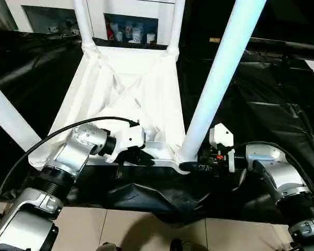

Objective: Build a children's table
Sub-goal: Rotate leg to tighten

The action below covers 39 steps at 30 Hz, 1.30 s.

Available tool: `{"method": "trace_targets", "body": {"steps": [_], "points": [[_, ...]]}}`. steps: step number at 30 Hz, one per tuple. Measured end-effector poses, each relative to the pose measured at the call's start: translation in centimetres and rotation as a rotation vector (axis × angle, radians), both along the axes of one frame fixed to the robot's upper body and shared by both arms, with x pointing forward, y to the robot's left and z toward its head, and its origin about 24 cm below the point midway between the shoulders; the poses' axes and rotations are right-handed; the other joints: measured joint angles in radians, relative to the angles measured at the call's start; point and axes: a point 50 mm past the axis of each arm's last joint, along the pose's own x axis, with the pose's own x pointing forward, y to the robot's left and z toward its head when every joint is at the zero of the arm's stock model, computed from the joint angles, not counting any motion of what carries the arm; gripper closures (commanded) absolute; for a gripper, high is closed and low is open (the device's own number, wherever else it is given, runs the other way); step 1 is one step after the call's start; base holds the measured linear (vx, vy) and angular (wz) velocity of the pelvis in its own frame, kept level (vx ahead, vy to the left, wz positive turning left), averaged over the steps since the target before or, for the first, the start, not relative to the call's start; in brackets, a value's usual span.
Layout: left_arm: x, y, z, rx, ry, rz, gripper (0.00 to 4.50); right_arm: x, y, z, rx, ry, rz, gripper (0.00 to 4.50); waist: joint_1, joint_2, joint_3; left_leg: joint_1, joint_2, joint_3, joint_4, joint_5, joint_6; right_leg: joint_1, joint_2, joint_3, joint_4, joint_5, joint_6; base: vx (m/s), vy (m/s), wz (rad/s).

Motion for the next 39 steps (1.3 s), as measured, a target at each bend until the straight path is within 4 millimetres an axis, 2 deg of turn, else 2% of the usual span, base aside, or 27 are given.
{"method": "trace_targets", "body": {"steps": [3,6,11,17,20,23,24,25,27,29,32,34,35,39], "points": [[0.1,0.2,-0.1,-0.004,0.008,0.018,4.5,0.1,0.2,-0.3,0.036,0.017,-0.032,1.81,-0.001,0.0,0.0,0.0,0.0,0.0,0.001,0.0,0.0,0.0,0.0,0.0,0.002,0.0,0.0,0.0,0.0,0.0],[0.4,-0.1,-0.4,-0.02,0.002,0.075,4.5,0.6,0.5,-0.8,0.062,0.011,-0.12,1.86,-0.007,0.0,0.0,0.001,0.0,-0.001,0.004,-0.001,-0.002,0.003,0.0,0.0,0.003,-0.001,0.002,0.0,0.0,0.0],[1.8,-1.7,-0.9,-0.04,-0.057,0.236,4.5,2.0,1.3,-1.9,0.132,-0.011,-0.452,1.87,-0.03,-0.002,0.0,0.002,-0.001,-0.005,0.006,0.0,-0.002,0.005,0.0,0.002,0.0,-0.003,0.005,0.0,0.0,0.0],[3.2,-4.7,-1.3,-0.053,-0.108,0.408,4.5,3.6,2.9,-2.3,0.158,-0.029,-0.821,1.88,-0.039,-0.002,-0.001,0.001,-0.001,-0.01,0.006,0.0,-0.002,0.007,0.0,-0.002,-0.012,-0.003,0.006,0.0,0.0,0.0],[3.5,-5.3,-1.3,-0.042,-0.12,0.441,4.5,4.2,3.5,-2.3,0.167,-0.024,-0.916,1.88,-0.049,-0.001,-0.001,0.0,-0.003,-0.013,0.007,0.0,-0.002,0.007,0.0,-0.003,-0.019,-0.003,0.006,0.0,0.0,0.0],[3.5,-5.3,-1.3,-0.041,-0.122,0.443,4.5,4.2,3.9,-2.3,0.176,-0.025,-0.922,1.88,-0.052,-0.001,-0.001,-0.001,-0.004,-0.014,0.007,0.0,-0.002,0.008,0.0,-0.002,-0.023,-0.003,0.006,0.0,0.0,0.0],[3.5,-5.3,-1.3,-0.039,-0.121,0.442,4.5,4.2,3.9,-2.3,0.176,-0.029,-0.919,1.32,-0.052,-0.001,-0.001,-0.001,-0.004,-0.014,0.007,0.0,-0.002,0.008,0.0,-0.002,-0.024,-0.003,0.006,0.0,0.0,0.0],[3.5,-5.3,-1.3,-0.038,-0.12,0.441,4.5,4.2,3.9,-2.3,0.175,-0.033,-0.916,1.18,-0.052,-0.001,-0.001,-0.002,-0.005,-0.014,0.007,0.0,-0.002,0.008,0.0,-0.002,-0.024,-0.003,0.006,0.0,0.0,0.0],[3.5,-5.2,-1.3,-0.037,-0.12,0.433,4.5,4.1,3.9,-2.3,0.167,-0.043,-0.891,1.16,-0.052,-0.002,0.0,-0.002,-0.004,-0.014,0.006,0.0,-0.002,0.007,0.0,-0.002,-0.024,-0.003,0.006,0.0,0.0,0.0],[3.5,-4.7,-1.1,-0.031,-0.125,0.417,4.5,4.1,3.8,-2.2,0.158,-0.052,-0.857,0.81,-0.052,-0.002,0.0,-0.002,-0.004,-0.014,0.005,0.0,-0.002,0.007,0.0,-0.002,-0.023,-0.003,0.005,0.0,0.0,0.0],[3.4,-4.5,-0.9,-0.026,-0.136,0.38,4.5,4.0,3.2,-2.0,0.138,-0.064,-0.797,0.66,-0.052,-0.002,0.0,-0.002,-0.004,-0.014,0.005,0.0,-0.002,0.006,0.0,-0.002,-0.02,-0.003,0.005,0.0,0.0,0.0],[3.3,-4.3,-0.8,-0.027,-0.136,0.36,4.5,3.9,2.8,-1.8,0.115,-0.07,-0.737,0.52,-0.052,-0.002,0.0,-0.002,-0.004,-0.014,0.005,0.0,-0.002,0.005,0.0,-0.001,-0.016,-0.002,0.004,0.0,0.0,0.0],[3.2,-4.0,-0.7,-0.027,-0.132,0.346,4.5,3.8,2.3,-1.6,0.086,-0.073,-0.669,0.31,-0.052,-0.002,0.0,-0.002,-0.004,-0.014,0.005,0.0,-0.002,0.005,0.0,-0.001,-0.015,-0.002,0.004,0.0,0.0,0.0],[2.6,-2.8,-0.4,-0.031,-0.113,0.277,4.5,3.2,1.0,-0.8,0.042,-0.067,-0.475,0.31,-0.05,-0.002,0.0,-0.004,-0.002,-0.014,0.002,0.0,-0.002,0.005,0.001,-0.003,-0.011,0.01,0.003,0.0,0.0,0.0]]}}
